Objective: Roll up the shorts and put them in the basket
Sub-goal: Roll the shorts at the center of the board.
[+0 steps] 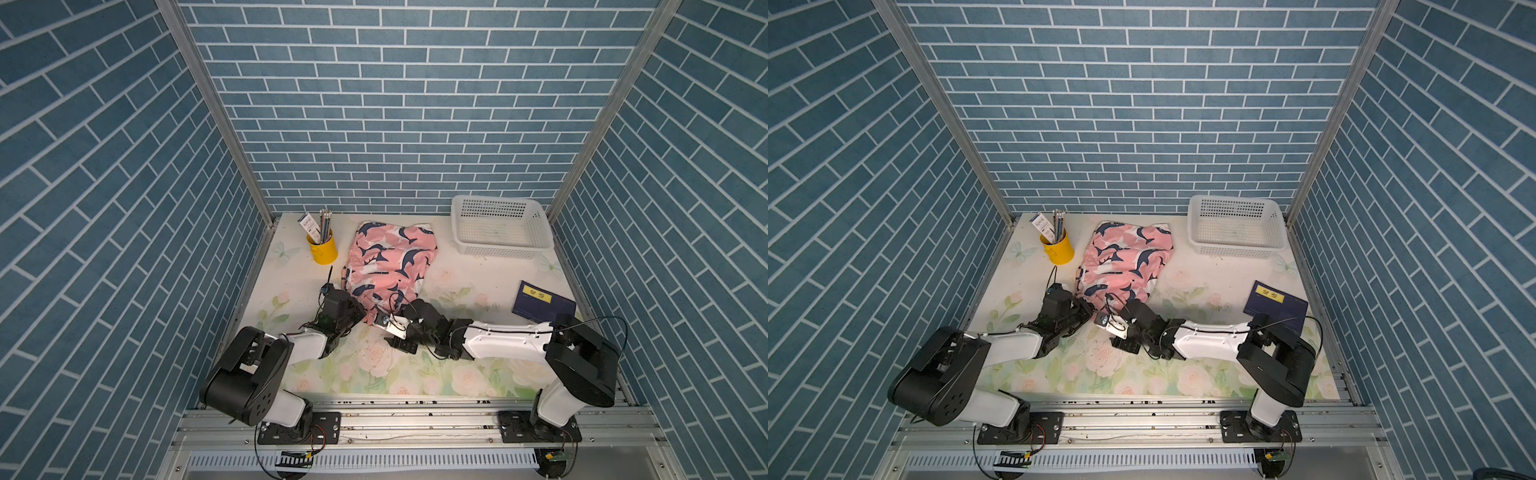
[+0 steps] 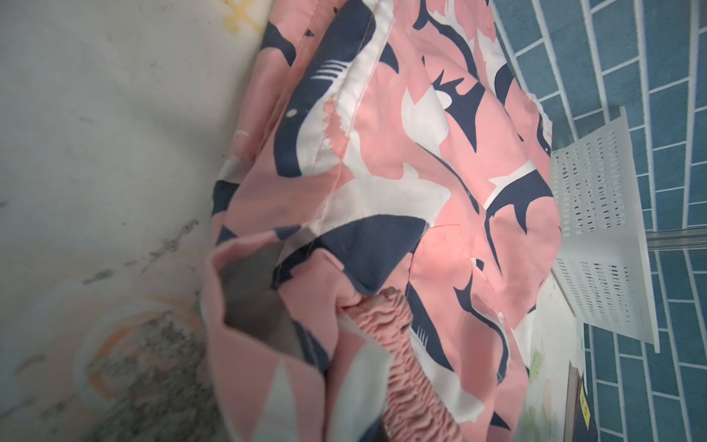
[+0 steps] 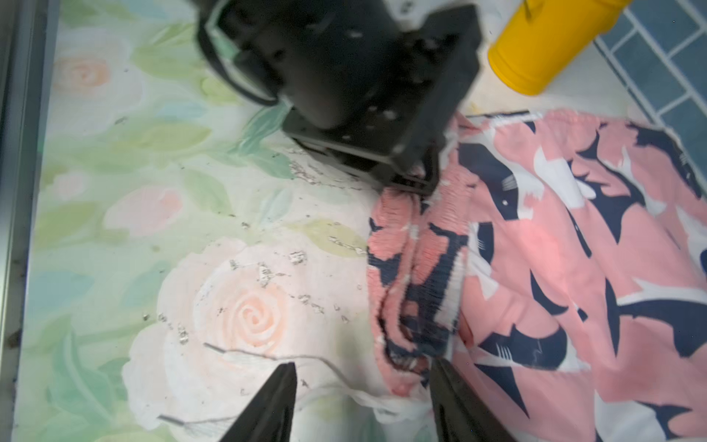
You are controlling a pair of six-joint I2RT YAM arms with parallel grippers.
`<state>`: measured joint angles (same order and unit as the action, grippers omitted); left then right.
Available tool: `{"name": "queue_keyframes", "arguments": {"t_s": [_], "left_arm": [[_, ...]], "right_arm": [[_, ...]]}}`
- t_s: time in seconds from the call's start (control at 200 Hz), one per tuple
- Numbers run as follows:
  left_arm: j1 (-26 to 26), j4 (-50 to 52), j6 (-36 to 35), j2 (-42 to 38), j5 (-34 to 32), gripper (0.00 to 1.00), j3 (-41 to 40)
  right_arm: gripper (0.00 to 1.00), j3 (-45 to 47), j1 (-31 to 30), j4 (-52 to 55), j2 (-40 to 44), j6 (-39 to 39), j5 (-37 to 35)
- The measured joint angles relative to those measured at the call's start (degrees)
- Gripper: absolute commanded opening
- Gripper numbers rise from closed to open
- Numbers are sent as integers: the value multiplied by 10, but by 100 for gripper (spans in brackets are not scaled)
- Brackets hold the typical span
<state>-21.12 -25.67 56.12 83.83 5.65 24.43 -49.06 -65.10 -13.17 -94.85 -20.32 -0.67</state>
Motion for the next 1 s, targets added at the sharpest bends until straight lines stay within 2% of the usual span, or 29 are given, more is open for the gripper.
{"name": "queue_keyframes", "arguments": {"t_s": [0.13, 0.29, 0.72, 0.815, 0.89, 0.935, 0.995], "left_arm": [[1, 33, 0, 3, 11, 0, 24], [4, 61, 1, 4, 27, 0, 38], [24, 75, 23, 4, 81, 0, 38], [29, 76, 26, 1, 91, 0, 38], [33, 76, 28, -1, 98, 0, 38], [36, 75, 31, -2, 101, 0, 38], [39, 74, 33, -3, 106, 0, 39]], "right_arm": [[57, 12, -30, -62, -21, -56, -41], [57, 8, -38, -124, -63, -96, -91], [56, -47, -25, -189, -188, -143, -191], [51, -60, -11, -191, -203, -146, -194], [41, -72, 1, -191, -212, -146, -193], [27, -79, 7, -189, -217, -146, -190], [18, -89, 14, -181, -223, -150, -184]]}}
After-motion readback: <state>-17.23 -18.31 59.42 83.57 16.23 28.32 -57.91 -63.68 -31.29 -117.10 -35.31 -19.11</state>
